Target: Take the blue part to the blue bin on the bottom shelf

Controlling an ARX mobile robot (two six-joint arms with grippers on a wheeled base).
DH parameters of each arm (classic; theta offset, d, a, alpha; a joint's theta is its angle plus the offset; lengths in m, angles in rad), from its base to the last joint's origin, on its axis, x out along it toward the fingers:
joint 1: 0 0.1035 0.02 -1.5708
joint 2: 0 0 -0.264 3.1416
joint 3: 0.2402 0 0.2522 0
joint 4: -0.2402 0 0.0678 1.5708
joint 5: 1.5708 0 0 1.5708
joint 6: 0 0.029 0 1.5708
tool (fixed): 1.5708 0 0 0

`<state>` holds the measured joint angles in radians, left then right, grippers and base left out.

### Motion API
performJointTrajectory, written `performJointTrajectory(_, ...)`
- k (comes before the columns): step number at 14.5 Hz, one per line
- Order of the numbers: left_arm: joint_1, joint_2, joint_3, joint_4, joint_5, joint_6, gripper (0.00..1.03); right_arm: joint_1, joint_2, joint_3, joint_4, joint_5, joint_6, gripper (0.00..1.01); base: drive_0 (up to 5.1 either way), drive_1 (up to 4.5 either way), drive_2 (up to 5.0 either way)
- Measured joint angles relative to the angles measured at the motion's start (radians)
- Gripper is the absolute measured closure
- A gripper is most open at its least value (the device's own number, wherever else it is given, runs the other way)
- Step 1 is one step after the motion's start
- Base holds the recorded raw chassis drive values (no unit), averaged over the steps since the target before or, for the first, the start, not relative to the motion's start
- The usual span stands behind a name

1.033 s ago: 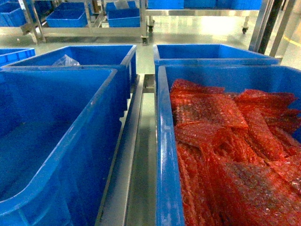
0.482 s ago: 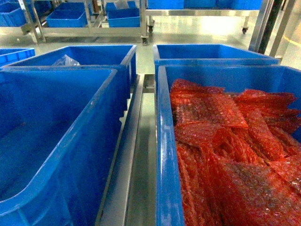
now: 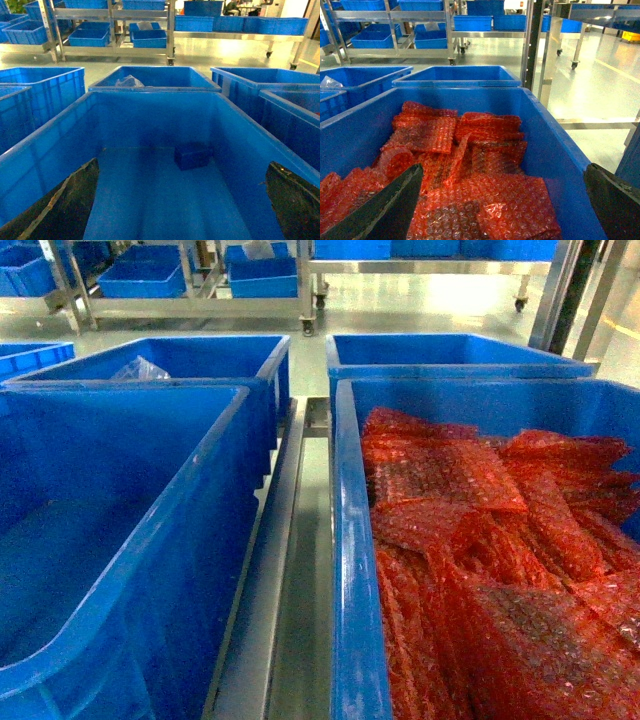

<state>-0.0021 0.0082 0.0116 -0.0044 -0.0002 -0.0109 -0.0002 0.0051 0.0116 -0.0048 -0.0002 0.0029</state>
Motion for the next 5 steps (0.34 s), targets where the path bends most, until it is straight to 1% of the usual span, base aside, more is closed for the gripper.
performJointTrajectory(5, 0.0, 0.0, 0.0, 0.0, 0.0, 0.0, 0.05, 0.0, 0.0, 0.0, 0.0, 0.0, 0.0, 0.03, 0.0, 0.0, 0.0)
